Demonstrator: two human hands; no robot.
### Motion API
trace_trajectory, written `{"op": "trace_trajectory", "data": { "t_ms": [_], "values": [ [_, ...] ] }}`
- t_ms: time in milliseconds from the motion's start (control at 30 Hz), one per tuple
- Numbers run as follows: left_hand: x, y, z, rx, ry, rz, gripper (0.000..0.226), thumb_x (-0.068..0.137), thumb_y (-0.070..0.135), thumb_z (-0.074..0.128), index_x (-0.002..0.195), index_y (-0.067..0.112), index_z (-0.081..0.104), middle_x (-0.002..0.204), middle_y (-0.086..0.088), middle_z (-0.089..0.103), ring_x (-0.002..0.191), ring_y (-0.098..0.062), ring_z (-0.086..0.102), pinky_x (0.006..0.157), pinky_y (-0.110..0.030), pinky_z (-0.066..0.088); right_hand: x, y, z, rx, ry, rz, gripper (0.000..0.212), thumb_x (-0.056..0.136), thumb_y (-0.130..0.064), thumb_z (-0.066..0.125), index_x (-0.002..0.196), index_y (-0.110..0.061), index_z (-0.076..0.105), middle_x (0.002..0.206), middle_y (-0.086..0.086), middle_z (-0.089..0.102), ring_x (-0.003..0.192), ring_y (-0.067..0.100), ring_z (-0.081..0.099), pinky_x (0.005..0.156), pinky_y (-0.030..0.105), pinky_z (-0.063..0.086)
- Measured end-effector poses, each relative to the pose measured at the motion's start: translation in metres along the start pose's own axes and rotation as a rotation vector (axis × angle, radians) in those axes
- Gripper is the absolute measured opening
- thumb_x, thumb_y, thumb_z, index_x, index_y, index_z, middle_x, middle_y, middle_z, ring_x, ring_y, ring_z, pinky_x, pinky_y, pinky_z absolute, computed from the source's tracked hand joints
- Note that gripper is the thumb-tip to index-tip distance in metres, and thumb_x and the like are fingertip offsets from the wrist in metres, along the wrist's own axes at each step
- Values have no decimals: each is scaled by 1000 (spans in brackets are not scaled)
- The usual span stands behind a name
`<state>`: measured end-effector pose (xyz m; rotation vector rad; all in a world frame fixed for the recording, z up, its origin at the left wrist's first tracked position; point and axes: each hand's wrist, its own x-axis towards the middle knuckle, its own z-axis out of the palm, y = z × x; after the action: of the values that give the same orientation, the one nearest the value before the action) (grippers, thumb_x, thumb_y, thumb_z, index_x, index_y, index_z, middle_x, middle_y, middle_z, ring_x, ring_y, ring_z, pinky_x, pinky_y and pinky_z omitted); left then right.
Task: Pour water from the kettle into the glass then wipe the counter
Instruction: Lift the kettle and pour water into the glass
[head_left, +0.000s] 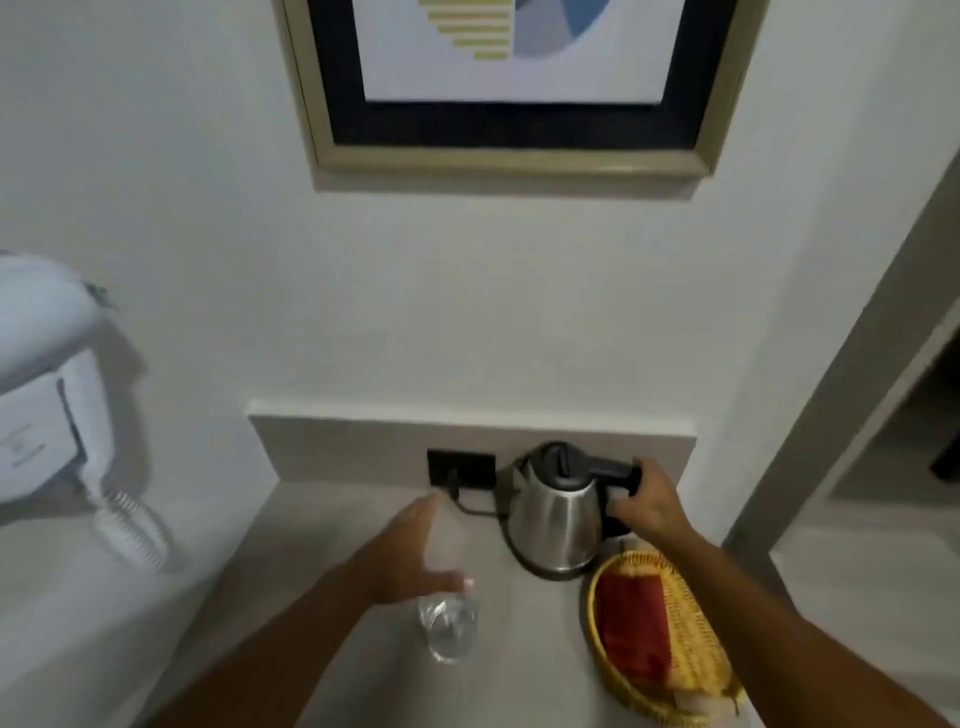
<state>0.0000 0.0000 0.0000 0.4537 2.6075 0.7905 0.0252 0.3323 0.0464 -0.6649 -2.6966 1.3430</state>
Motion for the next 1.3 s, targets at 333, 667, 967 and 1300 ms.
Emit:
{"op": "trace_trajectory", "data": {
  "t_ms": [333, 667, 967, 1300],
  "values": [
    [-33, -53, 96, -436, 145, -149, 104, 41, 28, 100, 134, 43, 54, 121, 19, 73, 115, 0, 68, 95, -24, 58, 54, 7, 18, -40, 78, 74, 19, 86, 4, 54, 83, -15, 60, 76, 6, 61, 87, 35, 62, 78, 43, 52],
    [-20, -58, 131, -580, 318, -164, 77, 57, 4, 97, 125, 26, 68, 114, 5, 78, 105, -1, 72, 81, -9, 55, 10, -81, 27, -513, -20, -666, 23, 75, -3, 70, 88, -19, 64, 85, 1, 56, 86, 22, 49, 77, 37, 44],
    [-19, -51, 129, -645, 239, -213, 74, 49, 4, 103, 115, 23, 73, 90, 12, 80, 79, 8, 72, 63, -5, 52, -41, -122, 33, -804, -11, -1128, 8, 84, -16, 63, 91, -20, 62, 88, 2, 53, 92, 24, 45, 86, 35, 27],
    [-16, -51, 130, -536, 197, -209, 85, 49, 24, 105, 125, 26, 67, 109, 1, 78, 103, -18, 73, 79, -19, 55, -56, -146, 31, -889, 21, -1248, 8, 84, -9, 65, 91, -12, 64, 87, 10, 56, 91, 30, 51, 89, 45, 34]
  ]
}}
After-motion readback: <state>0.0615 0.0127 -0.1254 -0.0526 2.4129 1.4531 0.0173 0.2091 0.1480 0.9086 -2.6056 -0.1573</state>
